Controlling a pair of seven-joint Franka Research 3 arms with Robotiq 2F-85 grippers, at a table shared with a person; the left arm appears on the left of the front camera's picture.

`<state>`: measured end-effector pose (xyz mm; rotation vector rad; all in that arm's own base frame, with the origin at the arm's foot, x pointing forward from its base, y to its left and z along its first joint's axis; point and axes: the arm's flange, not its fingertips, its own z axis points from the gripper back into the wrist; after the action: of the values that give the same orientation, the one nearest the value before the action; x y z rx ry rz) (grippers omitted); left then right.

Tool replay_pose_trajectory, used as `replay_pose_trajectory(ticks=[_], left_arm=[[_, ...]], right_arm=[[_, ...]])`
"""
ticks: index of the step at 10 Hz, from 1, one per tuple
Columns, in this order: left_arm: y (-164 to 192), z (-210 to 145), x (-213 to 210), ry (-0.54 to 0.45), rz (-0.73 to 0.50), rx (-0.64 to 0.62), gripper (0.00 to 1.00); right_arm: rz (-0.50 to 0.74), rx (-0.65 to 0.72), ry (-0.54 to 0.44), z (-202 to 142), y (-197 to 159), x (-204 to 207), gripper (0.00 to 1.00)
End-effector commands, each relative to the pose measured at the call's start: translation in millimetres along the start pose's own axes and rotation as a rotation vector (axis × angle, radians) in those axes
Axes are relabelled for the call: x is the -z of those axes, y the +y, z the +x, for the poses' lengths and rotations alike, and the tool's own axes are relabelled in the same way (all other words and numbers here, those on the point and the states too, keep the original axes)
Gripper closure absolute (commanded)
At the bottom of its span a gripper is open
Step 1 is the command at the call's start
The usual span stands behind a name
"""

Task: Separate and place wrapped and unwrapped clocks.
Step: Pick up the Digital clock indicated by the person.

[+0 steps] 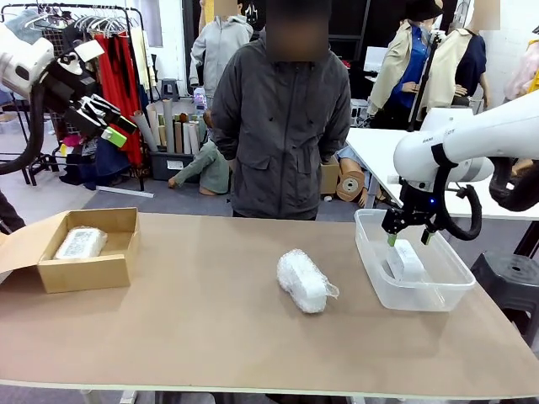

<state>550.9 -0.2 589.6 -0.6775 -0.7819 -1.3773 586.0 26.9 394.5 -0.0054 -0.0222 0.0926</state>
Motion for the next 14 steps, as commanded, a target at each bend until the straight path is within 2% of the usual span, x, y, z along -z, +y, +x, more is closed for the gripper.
replay_pose_trajectory(ticks=[1,2,4,5,7,9,12,14], left_arm=[[-1,-1,-1,-0.003,-0.005,0.007,0.00],[-1,-1,-1,-0.003,-0.005,0.007,0.00],[-1,-1,-1,-0.003,-0.005,0.007,0.00],[-1,-1,-1,-0.003,-0.005,0.007,0.00],[-1,-1,-1,-0.003,-0.005,0.007,0.00],[-1,-1,-1,-0.003,-0.005,0.007,0.00],[-1,-1,-1,-0.003,-0.005,0.007,0.00],[-1,-1,-1,-0.003,-0.005,0.007,0.00]], right_arm=[[-0.024,-0.230,0.020,-21,3,-36,0.00],[-0.003,-0.388,0.004,-34,14,-53,0.00],[0.035,-0.571,-0.063,-47,26,-90,0.00],[0.095,-0.686,-0.123,-53,34,-109,0.00],[0.172,-0.905,-0.166,-64,35,-142,0.00],[0.295,-0.986,-0.212,-61,20,-165,0.00],[0.470,-1.091,-0.393,-64,-1,-187,0.00],[0.534,-1.121,-0.493,-65,-9,-188,0.00]])
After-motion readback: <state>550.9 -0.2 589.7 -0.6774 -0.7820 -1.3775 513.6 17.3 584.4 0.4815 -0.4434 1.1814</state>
